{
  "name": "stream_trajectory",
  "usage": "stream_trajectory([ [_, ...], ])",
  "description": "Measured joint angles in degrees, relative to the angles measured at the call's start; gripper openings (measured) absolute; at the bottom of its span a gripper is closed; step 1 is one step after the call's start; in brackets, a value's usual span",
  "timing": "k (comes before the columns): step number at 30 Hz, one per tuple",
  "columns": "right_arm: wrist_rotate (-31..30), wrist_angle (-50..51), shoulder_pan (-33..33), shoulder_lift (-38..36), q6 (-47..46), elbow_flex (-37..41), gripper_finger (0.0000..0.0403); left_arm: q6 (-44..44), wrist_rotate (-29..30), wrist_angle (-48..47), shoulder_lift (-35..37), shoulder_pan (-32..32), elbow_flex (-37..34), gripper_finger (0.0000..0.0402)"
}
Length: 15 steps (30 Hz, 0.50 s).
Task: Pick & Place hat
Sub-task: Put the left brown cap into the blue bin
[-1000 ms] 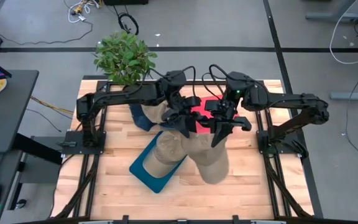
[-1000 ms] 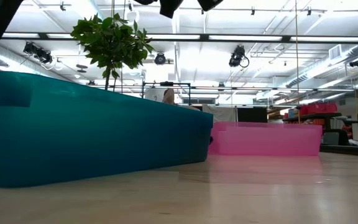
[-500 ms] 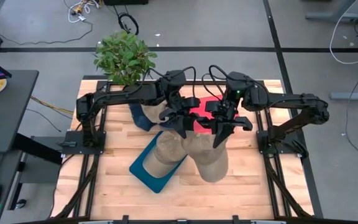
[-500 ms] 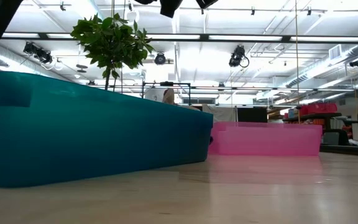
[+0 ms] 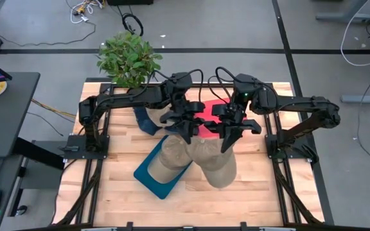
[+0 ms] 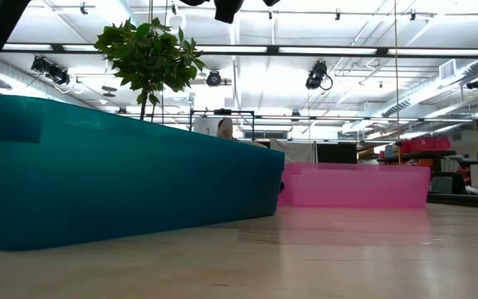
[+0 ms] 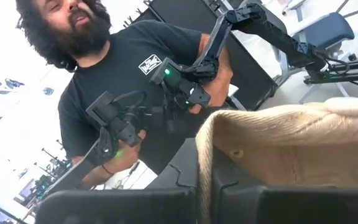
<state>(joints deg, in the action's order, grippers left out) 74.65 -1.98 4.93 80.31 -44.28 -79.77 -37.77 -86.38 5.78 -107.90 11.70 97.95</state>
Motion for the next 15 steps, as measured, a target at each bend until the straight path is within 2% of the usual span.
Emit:
stream_trajectory([
  [3, -0.02, -0.02, 0.02, 0.00, -0.47, 0.00, 0.0021, 2.26, -0.52, 0.00, 0.00, 0.00, 0.00, 0.0006],
  [7, -0.05, -0.14, 0.02, 0.00, -1.81, 0.00, 0.0065, 2.46, -0.68, 0.00, 0.00, 0.00, 0.00, 0.0004],
  [15, -0.18, -0.14, 0.64, 0.00, -3.75, 0.00, 0.0197, 2.46, -2.03, 0.20, 0.75, 0.00, 0.02, 0.0002],
])
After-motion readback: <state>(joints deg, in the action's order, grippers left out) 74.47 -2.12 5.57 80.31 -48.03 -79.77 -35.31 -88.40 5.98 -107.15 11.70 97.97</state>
